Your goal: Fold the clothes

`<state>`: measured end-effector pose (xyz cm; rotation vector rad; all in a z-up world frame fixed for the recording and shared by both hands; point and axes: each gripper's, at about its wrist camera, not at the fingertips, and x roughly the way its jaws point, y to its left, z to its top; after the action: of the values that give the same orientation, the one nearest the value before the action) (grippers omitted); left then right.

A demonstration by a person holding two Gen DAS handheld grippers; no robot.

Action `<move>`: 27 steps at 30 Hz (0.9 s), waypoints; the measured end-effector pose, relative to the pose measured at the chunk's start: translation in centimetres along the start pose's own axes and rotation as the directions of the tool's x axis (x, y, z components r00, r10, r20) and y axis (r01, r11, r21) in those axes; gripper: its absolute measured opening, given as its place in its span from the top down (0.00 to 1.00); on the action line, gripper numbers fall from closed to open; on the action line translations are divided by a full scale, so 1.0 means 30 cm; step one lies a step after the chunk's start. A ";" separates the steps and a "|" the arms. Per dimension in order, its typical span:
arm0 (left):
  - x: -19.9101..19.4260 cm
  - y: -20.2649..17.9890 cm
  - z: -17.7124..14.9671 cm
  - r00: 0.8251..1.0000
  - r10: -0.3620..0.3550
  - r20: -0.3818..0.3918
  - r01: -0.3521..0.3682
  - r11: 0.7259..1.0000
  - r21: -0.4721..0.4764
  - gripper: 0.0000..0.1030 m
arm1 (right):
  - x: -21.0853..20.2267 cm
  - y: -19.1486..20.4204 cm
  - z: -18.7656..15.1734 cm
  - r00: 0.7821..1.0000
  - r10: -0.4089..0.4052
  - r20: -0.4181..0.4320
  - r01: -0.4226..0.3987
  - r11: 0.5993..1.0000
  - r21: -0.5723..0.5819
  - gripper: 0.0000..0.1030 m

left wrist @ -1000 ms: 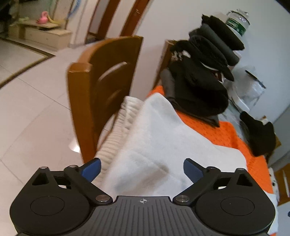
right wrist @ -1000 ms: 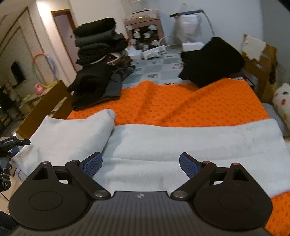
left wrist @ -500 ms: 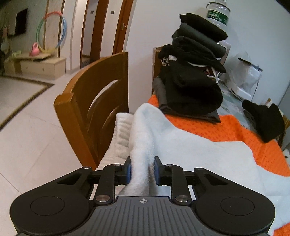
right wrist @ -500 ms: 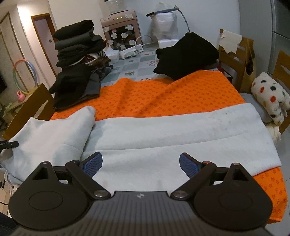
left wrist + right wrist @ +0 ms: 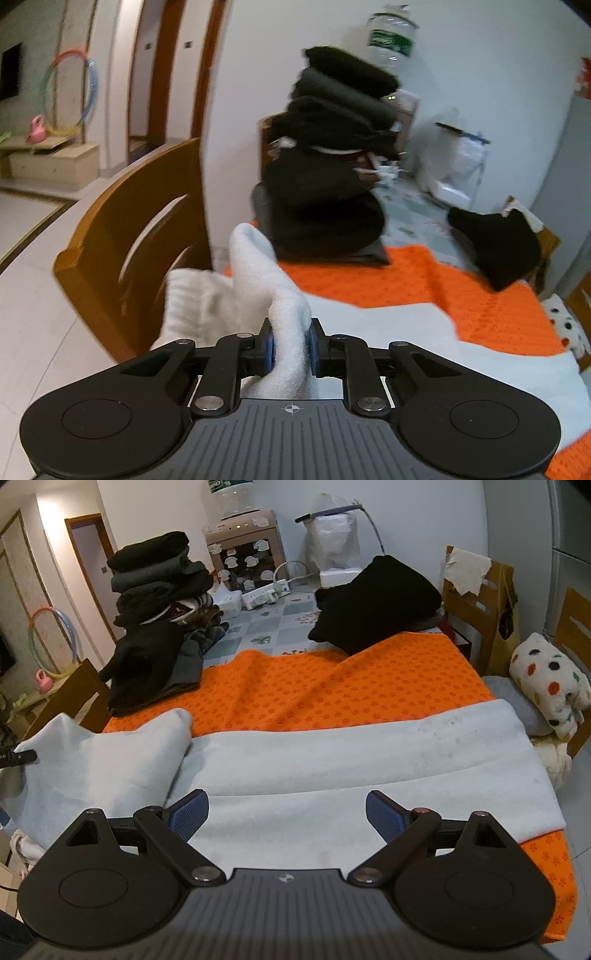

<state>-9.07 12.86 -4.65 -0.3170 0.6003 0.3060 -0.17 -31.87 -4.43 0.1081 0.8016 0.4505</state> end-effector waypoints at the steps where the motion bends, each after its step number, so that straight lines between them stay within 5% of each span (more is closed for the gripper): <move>1: -0.006 -0.014 0.000 1.000 -0.012 0.006 0.012 1.000 0.005 0.80 | 0.004 0.014 0.011 1.000 0.027 -0.005 -0.027 1.000 -0.003 0.08; 6: -0.023 -0.069 -0.026 0.998 -0.060 0.016 0.059 0.996 0.063 0.80 | 0.062 0.153 0.101 0.973 0.231 -0.026 -0.231 0.973 -0.022 0.08; 12: -0.035 -0.108 -0.064 0.994 -0.108 0.019 0.104 0.986 0.126 0.80 | 0.252 0.428 0.233 0.870 0.475 -0.131 -0.478 0.878 0.007 0.08; 21: -0.046 -0.153 -0.099 0.984 -0.178 0.015 0.172 0.963 0.210 0.80 | 0.577 0.781 0.337 0.766 0.543 -0.344 -0.551 0.830 0.084 0.10; 23: -0.048 -0.163 -0.109 0.981 -0.192 0.012 0.184 0.958 0.219 0.79 | 0.623 0.822 0.330 0.752 0.533 -0.387 -0.542 0.835 0.098 0.17; 24: -0.052 -0.162 -0.112 0.979 -0.203 0.009 0.196 0.956 0.216 0.78 | 0.645 0.842 0.326 0.746 0.527 -0.408 -0.536 0.838 0.104 0.33; 25: -0.056 -0.162 -0.115 0.977 -0.215 0.007 0.208 0.954 0.213 0.75 | 0.658 0.843 0.322 0.745 0.520 -0.418 -0.525 0.844 0.112 0.59; 26: -0.063 -0.158 -0.118 0.974 -0.228 0.006 0.222 0.953 0.208 0.73 | 0.667 0.839 0.318 0.747 0.512 -0.424 -0.513 0.850 0.121 0.74; 27: -0.079 -0.143 -0.119 0.968 -0.249 0.015 0.241 0.951 0.192 0.72 | 0.677 0.834 0.314 0.749 0.504 -0.430 -0.501 0.856 0.130 0.77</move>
<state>-11.13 7.18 -5.17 -0.1988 0.5407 0.0147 10.18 0.07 -4.93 0.2361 1.2412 1.0160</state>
